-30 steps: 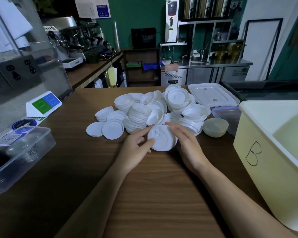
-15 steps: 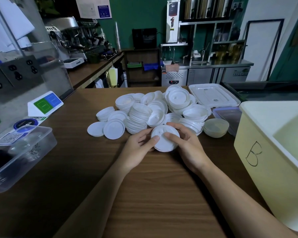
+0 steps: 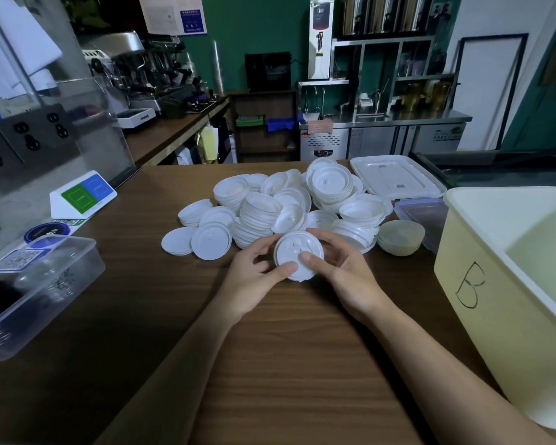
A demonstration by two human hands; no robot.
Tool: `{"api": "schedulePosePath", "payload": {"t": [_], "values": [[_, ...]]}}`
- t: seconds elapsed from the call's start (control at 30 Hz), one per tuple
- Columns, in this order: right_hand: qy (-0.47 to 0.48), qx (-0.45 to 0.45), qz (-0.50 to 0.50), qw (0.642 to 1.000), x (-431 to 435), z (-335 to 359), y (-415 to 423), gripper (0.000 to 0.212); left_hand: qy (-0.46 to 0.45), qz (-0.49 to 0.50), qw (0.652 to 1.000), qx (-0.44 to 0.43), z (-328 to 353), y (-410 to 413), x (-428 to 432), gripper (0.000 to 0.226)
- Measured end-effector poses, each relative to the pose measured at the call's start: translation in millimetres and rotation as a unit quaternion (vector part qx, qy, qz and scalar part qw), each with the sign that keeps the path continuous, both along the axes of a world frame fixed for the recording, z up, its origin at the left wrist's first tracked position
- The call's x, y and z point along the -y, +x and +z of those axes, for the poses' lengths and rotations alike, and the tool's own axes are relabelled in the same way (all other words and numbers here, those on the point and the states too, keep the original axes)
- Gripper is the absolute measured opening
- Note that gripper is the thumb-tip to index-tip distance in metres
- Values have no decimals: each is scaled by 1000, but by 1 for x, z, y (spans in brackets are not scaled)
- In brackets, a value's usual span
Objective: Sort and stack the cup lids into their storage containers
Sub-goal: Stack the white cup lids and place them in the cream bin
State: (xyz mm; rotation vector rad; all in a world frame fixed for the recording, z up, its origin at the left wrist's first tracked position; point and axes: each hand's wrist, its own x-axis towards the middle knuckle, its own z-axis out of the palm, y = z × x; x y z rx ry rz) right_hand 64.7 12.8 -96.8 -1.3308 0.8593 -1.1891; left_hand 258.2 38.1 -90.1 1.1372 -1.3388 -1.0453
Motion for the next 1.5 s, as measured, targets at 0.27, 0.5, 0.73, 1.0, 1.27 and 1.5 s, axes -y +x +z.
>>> {"api": "schedulePosePath", "payload": {"t": [0.27, 0.5, 0.73, 1.0, 1.27, 1.5], "values": [[27, 39, -14, 999, 1, 2, 2, 37, -74, 74, 981, 166, 1, 6, -2, 45], [52, 46, -22, 997, 2, 3, 4, 40, -106, 337, 862, 363, -18, 55, 21, 32], [57, 45, -26, 997, 2, 3, 4, 39, -63, 346, 853, 385, -14, 48, 16, 27], [64, 19, -67, 995, 6, -1, 4, 30, -95, 281, 877, 378, -12, 37, 11, 29], [50, 19, -110, 993, 8, -1, 2, 29, -98, 164, 950, 248, 1, 19, 1, 21], [12, 20, -113, 993, 8, -3, 1, 27, -72, 115, 987, 88, 12, 8, -3, 25]]}}
